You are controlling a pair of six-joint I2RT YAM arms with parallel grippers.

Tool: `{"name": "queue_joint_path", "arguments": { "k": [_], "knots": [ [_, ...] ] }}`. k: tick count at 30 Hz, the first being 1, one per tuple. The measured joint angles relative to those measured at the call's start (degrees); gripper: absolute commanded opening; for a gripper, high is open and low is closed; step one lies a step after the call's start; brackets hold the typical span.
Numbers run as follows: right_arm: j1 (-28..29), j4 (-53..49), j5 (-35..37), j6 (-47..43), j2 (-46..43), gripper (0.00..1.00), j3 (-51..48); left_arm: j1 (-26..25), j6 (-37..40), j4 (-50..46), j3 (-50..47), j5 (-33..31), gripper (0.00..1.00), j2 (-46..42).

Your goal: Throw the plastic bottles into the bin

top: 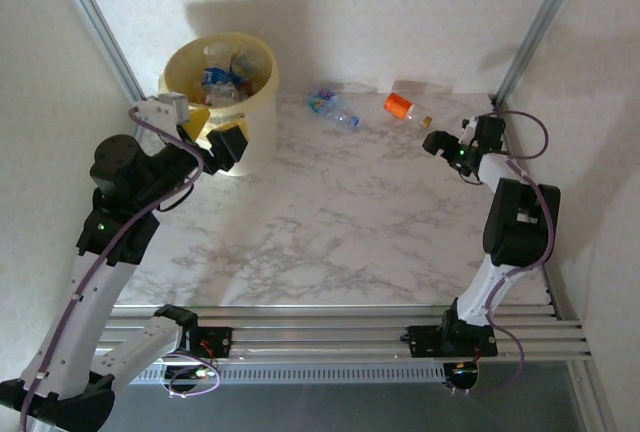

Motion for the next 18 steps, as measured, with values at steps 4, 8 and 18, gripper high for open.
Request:
{"name": "queue_joint_path", "arguments": {
  "k": [4, 8, 18],
  "knots": [
    [-0.1, -0.7, -1.2, 0.5, 6.0, 0.92, 7.1, 0.0, -0.7, 0.1, -0.8, 0.3, 1.00, -1.5],
    [-0.1, -2.7, -2.1, 0.5, 12.3, 0.90, 16.2, 0.0, -1.0, 0.4, -2.0, 0.5, 1.00, -2.7],
    [-0.1, -9.7, -3.3, 0.3, 26.7, 0.86, 37.1, -0.1, -1.2, 0.7, -3.1, 0.2, 1.00, -2.6]
  ]
}}
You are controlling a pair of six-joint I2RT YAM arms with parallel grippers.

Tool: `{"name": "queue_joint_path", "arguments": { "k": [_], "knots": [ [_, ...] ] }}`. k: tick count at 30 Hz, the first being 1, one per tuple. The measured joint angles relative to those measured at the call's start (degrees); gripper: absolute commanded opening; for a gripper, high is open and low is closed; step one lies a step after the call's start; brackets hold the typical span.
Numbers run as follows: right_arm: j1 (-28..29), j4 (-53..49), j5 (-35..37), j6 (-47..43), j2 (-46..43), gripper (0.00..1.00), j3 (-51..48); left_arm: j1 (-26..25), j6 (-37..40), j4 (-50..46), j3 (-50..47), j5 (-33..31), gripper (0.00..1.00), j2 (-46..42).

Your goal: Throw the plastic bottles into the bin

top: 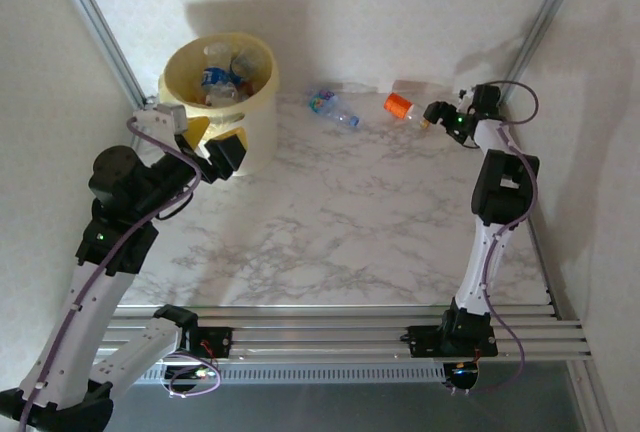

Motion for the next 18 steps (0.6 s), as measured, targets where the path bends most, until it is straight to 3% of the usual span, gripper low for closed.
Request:
{"name": "queue_joint_path", "arguments": {
  "k": [18],
  "knots": [
    [0.6, -8.3, -6.2, -0.2, 16.6, 0.83, 24.3, 0.0, -1.9, 2.2, -1.1, -1.0, 1.00, 1.6]
  ]
}}
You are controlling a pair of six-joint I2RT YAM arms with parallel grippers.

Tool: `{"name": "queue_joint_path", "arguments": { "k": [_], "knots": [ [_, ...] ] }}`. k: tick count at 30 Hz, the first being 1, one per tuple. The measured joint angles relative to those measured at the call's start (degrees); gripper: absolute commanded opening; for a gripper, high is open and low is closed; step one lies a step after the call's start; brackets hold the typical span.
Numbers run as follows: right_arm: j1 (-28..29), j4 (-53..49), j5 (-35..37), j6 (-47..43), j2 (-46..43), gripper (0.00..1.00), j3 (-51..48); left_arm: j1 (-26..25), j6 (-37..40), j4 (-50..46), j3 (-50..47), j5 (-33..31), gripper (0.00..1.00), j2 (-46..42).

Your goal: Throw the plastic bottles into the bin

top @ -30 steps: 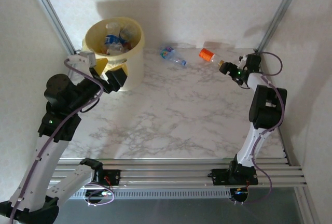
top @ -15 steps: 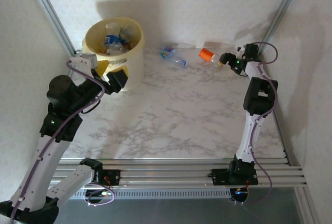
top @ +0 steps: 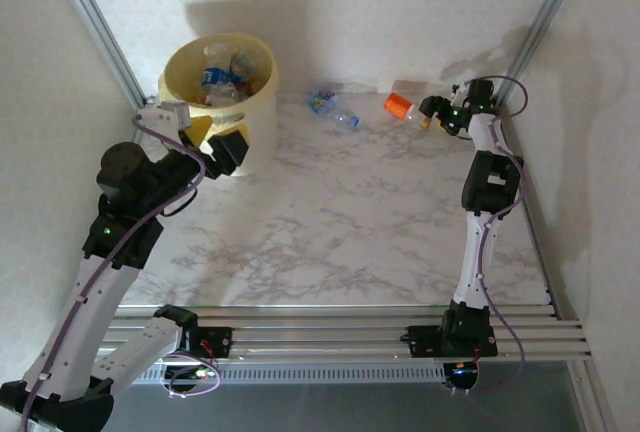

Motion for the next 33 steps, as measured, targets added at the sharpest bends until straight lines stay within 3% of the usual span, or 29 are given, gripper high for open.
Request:
{"name": "queue_joint_path", "arguments": {
  "k": [19, 27, 33],
  "knots": [
    [5.8, -7.4, -0.8, -2.6, 1.9, 0.73, 2.9, 0.0, -1.1, 1.5, -1.9, -1.5, 1.00, 0.2],
    [7.3, -12.4, 2.8, -4.9, 1.9, 0.71, 5.1, 0.0, -1.1, 1.3, -2.3, -2.4, 1.00, -0.8],
    [9.9, -17.4, 6.2, -5.8, 2.4, 0.61, 11.7, 0.0, -1.1, 0.7, -2.3, -2.8, 1.00, -1.8]
  ]
}}
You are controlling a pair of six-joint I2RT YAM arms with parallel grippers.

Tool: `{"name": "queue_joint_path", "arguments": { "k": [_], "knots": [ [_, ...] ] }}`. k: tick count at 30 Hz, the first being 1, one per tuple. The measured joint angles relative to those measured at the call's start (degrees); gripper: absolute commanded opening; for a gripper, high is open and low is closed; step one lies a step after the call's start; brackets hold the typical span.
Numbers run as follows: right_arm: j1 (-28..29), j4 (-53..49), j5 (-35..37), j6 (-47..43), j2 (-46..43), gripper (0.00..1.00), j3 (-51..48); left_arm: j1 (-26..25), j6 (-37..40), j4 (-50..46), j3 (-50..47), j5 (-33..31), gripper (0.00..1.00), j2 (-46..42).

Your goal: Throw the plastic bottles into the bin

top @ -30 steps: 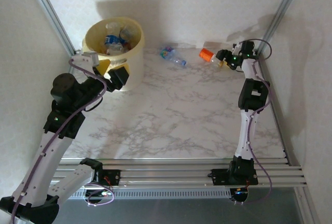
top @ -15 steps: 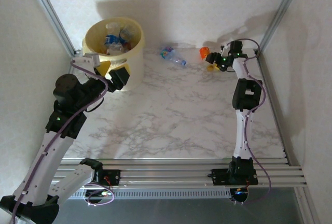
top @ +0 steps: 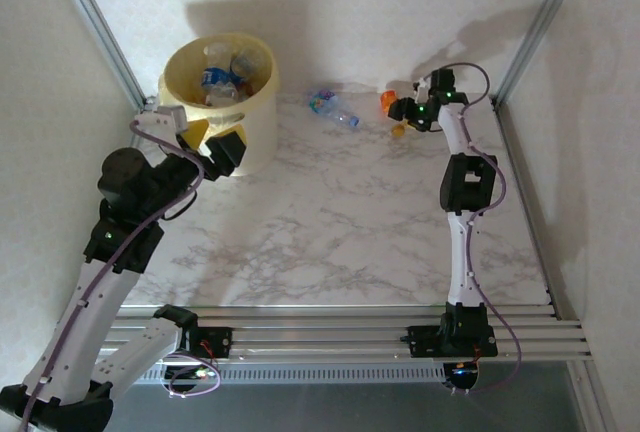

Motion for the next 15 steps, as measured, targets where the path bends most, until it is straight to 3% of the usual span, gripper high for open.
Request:
{"name": "queue_joint_path", "arguments": {
  "k": [9, 15],
  "knots": [
    [1.7, -2.5, 3.0, -0.2, 0.1, 0.61, 0.2, 0.0, 0.0, -0.6, 0.0, -0.2, 1.00, -0.7],
    [2.3, -3.3, 3.4, -0.1, 0.1, 0.71, 0.4, 0.0, 0.0, -0.7, -0.2, -0.2, 1.00, -1.0]
  ]
}}
